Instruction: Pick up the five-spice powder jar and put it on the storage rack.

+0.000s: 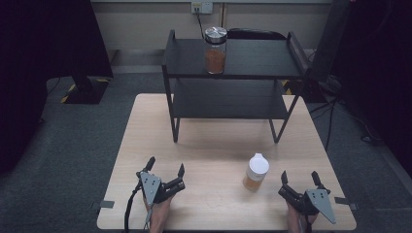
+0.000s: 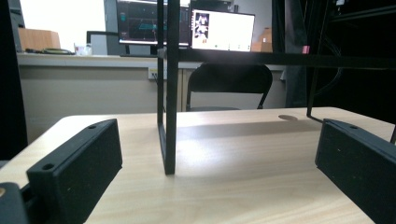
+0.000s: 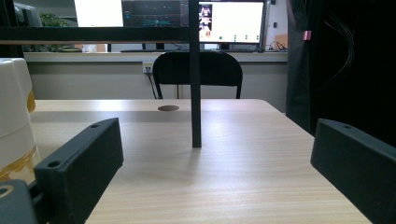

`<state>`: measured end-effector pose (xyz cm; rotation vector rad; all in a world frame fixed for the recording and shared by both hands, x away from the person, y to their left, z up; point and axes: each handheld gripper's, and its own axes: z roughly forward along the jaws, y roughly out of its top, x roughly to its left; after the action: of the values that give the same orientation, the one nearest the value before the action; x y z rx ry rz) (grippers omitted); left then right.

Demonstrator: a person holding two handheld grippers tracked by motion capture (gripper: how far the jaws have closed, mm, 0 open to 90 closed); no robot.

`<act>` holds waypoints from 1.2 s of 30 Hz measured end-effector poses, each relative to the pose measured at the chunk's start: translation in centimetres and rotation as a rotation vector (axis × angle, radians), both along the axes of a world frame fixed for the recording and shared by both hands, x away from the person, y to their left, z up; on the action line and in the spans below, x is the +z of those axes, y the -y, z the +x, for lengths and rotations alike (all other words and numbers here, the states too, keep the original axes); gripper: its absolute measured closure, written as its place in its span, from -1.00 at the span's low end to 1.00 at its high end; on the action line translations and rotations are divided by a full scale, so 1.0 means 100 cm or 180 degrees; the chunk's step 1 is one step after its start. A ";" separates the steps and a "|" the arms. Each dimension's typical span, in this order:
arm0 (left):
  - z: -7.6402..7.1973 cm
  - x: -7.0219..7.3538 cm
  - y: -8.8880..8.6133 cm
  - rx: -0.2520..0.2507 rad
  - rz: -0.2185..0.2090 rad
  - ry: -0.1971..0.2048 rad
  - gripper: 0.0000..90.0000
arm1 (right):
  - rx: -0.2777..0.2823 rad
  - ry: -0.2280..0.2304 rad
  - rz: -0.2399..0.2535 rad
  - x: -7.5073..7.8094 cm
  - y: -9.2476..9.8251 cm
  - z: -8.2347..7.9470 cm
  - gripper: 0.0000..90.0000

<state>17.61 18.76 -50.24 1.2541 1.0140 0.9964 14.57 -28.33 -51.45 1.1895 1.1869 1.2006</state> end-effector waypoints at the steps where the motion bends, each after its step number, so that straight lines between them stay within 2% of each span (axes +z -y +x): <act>1: 0.000 -0.001 0.000 -0.0004 0.0001 -0.0010 -1.00 | -0.0001 0.0000 0.0000 0.000 0.000 0.000 -0.98; 7: 0.000 -0.006 0.000 -0.0015 0.0033 -0.0040 -1.00 | -0.0015 0.0000 -0.0001 0.000 -0.001 0.000 -0.98; 12: 0.000 -0.014 0.001 0.0009 0.0002 -0.0092 -1.00 | -0.0015 0.0001 -0.0001 0.000 -0.001 0.000 -0.98; 14: -0.001 -0.016 0.002 0.0024 -0.0001 -0.0049 -1.00 | -0.0011 0.0000 -0.0001 0.000 -0.001 0.000 -0.98; 16: -0.001 -0.016 0.003 0.0016 0.0016 -0.0049 -1.00 | -0.0009 -0.0001 -0.0001 0.000 0.000 0.000 -0.98; 19: -0.002 -0.015 0.009 0.0063 0.0170 -0.0026 -1.00 | -0.0009 0.0000 0.0000 0.000 0.000 0.000 -0.98; 21: -0.002 -0.015 0.010 0.0095 0.0138 -0.0042 -1.00 | -0.0009 0.0000 0.0000 0.000 0.000 0.000 -0.98; 36: -0.003 -0.015 0.011 0.0114 0.0153 -0.0041 -1.00 | -0.0016 -0.0001 -0.0001 0.000 -0.001 0.000 -0.98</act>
<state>17.34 17.66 -51.74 1.2872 1.0308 1.0468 14.55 -28.25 -51.45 1.1919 1.1837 1.1964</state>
